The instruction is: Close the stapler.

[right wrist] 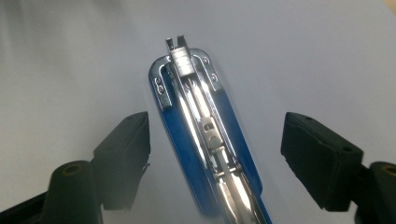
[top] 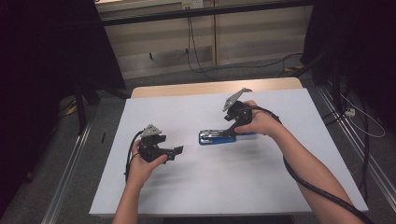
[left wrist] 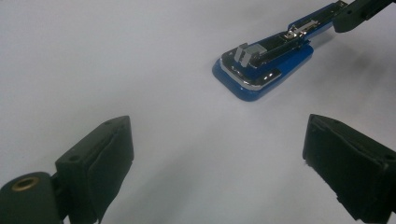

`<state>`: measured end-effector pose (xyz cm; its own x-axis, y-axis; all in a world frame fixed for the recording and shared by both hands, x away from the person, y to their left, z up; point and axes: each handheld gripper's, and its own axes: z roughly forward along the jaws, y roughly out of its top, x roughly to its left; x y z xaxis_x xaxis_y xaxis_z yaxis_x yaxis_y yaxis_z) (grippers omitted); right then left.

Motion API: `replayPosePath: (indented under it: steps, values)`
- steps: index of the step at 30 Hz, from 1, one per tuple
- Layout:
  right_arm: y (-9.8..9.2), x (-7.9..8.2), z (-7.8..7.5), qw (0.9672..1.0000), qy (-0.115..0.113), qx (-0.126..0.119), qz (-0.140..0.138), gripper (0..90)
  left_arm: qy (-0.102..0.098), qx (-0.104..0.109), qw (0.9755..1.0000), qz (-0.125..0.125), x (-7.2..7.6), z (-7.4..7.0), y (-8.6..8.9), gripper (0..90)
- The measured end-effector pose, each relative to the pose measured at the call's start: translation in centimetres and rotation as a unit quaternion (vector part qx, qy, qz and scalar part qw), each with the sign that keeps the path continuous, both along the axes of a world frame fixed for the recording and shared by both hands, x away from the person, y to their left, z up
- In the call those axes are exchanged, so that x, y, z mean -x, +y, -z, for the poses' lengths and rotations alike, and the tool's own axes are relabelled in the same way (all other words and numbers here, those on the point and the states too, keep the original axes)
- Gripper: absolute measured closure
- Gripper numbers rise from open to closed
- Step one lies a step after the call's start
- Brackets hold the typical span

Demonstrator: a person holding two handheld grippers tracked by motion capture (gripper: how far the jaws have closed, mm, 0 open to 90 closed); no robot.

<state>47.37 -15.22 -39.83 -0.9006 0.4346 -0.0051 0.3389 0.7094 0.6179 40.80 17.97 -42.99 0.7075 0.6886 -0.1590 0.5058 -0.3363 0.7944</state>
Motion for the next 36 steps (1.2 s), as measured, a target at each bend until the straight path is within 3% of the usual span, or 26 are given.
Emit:
replayPosePath:
  steps: [21,28,36]
  values:
    - [-4.4,1.8,-0.5,0.9983,-0.016,0.0,0.056,21.8,0.0,0.003,1.0,0.002,-0.4,0.1,-0.9,9.1]
    - [-5.6,2.4,-0.6,0.9974,-0.01,-0.002,0.072,23.5,-0.002,0.004,1.0,0.005,-0.5,0.1,-1.3,10.1]
    - [-7.1,3.3,-0.4,0.9964,-0.008,-0.005,0.084,28.2,-0.002,0.025,0.9997,-0.005,-0.6,0.1,-1.7,13.8]
